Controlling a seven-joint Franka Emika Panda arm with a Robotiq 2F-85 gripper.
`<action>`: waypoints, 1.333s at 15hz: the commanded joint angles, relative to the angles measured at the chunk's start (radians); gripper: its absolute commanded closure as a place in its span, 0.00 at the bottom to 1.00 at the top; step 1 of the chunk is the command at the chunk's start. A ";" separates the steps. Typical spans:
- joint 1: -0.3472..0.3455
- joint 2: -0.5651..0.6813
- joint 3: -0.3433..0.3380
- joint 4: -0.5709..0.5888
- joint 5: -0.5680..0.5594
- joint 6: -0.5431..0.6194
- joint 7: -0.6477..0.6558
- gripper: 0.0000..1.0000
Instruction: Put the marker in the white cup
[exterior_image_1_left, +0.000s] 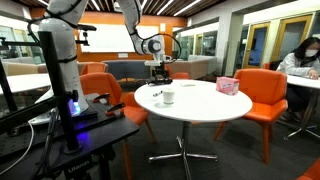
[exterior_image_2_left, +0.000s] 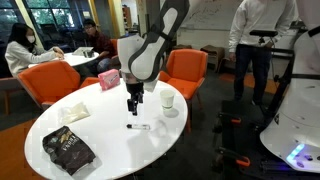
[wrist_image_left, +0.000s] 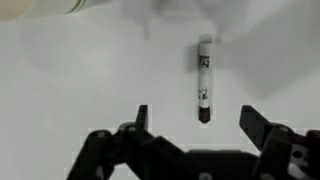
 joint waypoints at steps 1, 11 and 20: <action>-0.024 0.109 0.021 0.104 0.017 0.023 -0.085 0.08; -0.012 0.316 0.059 0.309 0.020 -0.037 -0.115 0.19; 0.016 0.326 0.059 0.352 0.024 -0.101 -0.082 0.90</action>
